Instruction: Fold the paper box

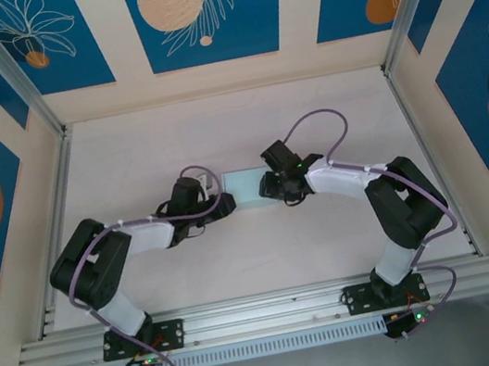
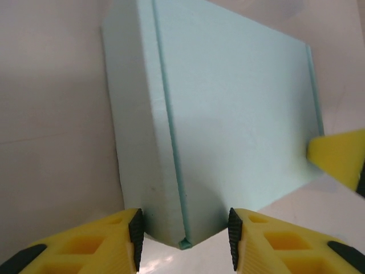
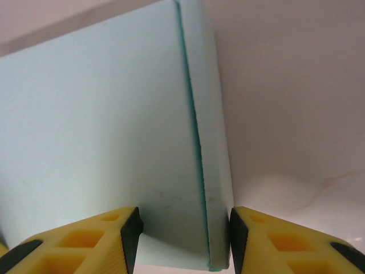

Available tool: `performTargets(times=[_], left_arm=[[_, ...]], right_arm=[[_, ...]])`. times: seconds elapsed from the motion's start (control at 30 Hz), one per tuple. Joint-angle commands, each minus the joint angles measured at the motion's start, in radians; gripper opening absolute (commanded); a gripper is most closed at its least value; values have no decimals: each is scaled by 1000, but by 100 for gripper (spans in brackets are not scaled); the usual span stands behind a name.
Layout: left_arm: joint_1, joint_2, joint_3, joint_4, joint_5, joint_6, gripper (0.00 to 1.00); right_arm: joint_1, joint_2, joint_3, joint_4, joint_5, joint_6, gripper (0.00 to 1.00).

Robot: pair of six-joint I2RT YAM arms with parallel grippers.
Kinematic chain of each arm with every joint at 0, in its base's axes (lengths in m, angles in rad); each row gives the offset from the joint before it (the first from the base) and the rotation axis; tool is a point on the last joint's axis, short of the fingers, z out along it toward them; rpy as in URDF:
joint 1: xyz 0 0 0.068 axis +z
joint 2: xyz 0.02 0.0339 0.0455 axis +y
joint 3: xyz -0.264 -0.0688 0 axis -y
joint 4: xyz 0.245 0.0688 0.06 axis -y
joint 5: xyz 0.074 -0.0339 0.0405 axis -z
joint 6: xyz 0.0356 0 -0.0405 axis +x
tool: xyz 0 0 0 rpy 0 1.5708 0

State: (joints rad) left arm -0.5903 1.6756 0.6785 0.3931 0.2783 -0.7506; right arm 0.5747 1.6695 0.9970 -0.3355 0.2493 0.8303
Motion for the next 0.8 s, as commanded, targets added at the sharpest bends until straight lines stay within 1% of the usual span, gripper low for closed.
performTargets(times=[0.0, 0.13, 0.2, 0.27, 0.37, 0.43, 0.47, 0.53, 0.57, 0.63, 0.67, 0.7, 0.77], left_arm=[[-53, 45, 45, 40, 67, -38, 44], [-59, 44, 41, 47, 42, -53, 46], [-58, 24, 42, 14, 10, -30, 50], [-50, -1, 52, -30, -20, -3, 56], [-20, -45, 73, -79, -40, 30, 70], [7, -89, 84, -111, -48, 53, 78], [23, -118, 90, -130, -58, 68, 83], [44, -176, 100, -174, -81, 103, 97], [52, -210, 103, -202, -100, 131, 100], [67, -274, 100, -253, -153, 199, 100], [72, -312, 92, -284, -198, 243, 100], [77, -343, 80, -309, -246, 278, 100], [87, -423, 41, -354, -368, 358, 100]], right_arm=[[-41, -29, -30, -25, -78, -98, 47], [-71, -52, -36, -39, -94, -127, 47], [-70, -72, -44, -39, -100, -126, 48], [-64, -98, -52, -37, -98, -123, 50], [-62, -153, -47, -66, -75, -128, 58], [-64, -199, -41, -91, -47, -145, 67], [-66, -227, -39, -104, -29, -155, 73], [-76, -277, -35, -135, 5, -175, 81], [-84, -302, -35, -147, 22, -186, 85], [-101, -352, -40, -170, 59, -206, 92], [-111, -378, -45, -181, 84, -218, 97], [-120, -400, -50, -190, 107, -228, 100], [-144, -458, -64, -204, 159, -253, 100]])
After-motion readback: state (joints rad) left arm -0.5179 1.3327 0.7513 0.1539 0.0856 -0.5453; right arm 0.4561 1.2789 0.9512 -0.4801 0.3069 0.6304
